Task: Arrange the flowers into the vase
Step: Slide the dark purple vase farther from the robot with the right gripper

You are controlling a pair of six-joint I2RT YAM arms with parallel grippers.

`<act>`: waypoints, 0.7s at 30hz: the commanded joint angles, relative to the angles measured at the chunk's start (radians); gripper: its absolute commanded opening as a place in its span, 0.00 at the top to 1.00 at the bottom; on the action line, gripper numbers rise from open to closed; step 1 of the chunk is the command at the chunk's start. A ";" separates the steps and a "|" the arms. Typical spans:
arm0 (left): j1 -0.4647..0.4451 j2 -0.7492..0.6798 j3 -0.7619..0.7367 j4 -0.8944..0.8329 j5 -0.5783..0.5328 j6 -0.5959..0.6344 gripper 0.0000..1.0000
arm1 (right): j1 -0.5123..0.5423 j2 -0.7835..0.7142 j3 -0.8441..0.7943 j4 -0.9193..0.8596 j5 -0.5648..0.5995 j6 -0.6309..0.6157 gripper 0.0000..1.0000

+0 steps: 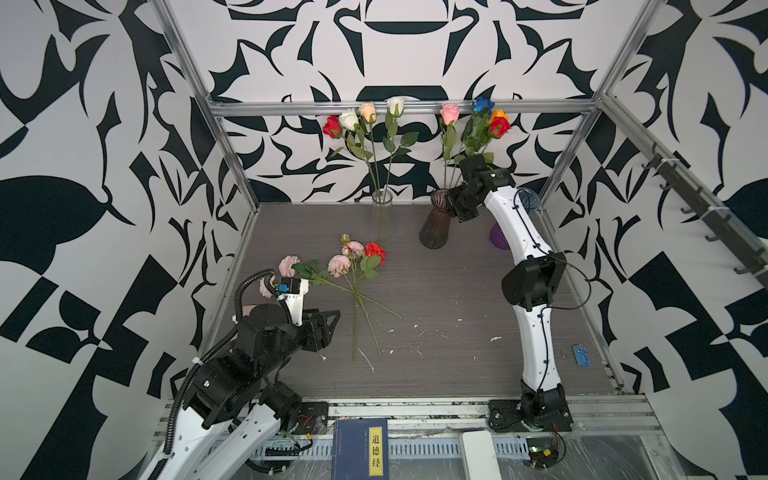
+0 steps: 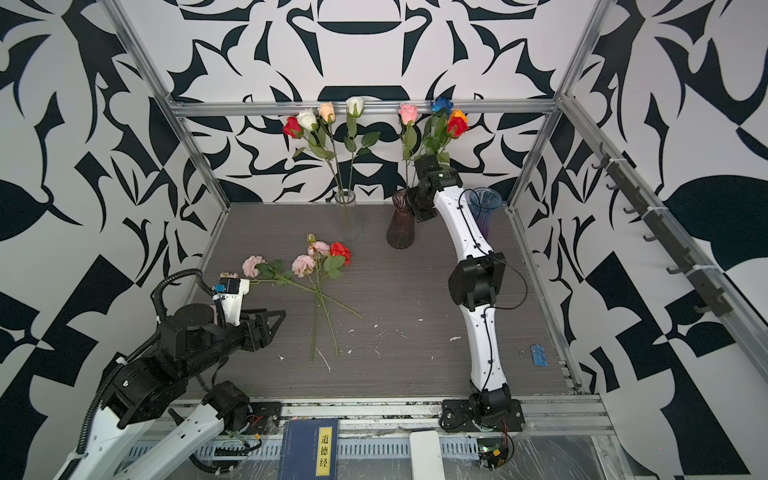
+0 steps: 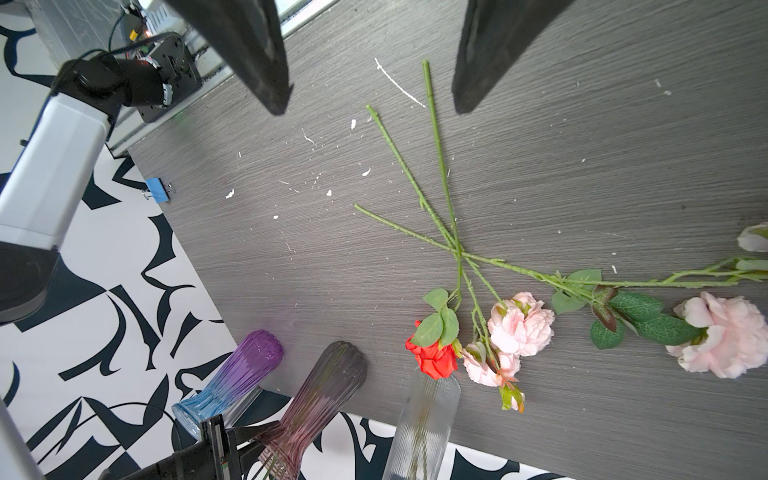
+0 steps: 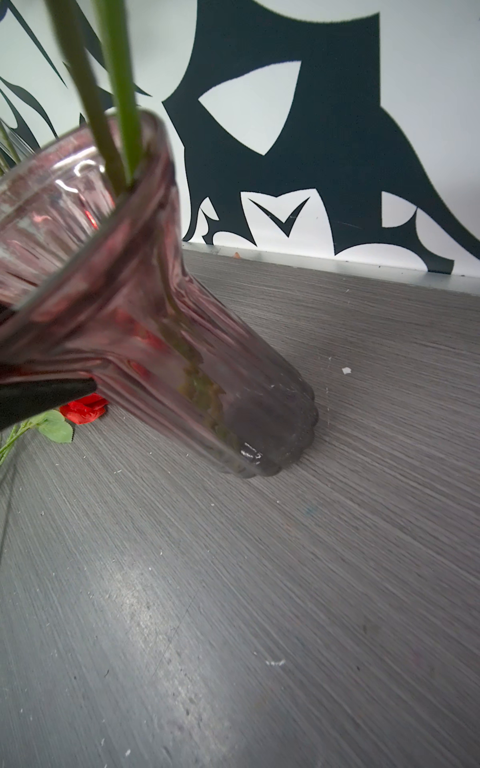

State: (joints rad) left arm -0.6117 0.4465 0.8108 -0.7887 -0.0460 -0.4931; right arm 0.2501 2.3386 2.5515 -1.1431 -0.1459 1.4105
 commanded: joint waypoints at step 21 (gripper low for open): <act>0.001 -0.027 -0.016 0.003 0.006 -0.004 0.33 | 0.002 -0.097 0.003 -0.001 0.000 -0.115 0.50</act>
State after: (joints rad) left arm -0.6117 0.4313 0.8089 -0.7879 -0.0444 -0.4934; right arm 0.2520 2.3264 2.5496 -1.1397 -0.1463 1.3201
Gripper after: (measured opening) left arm 0.672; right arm 0.489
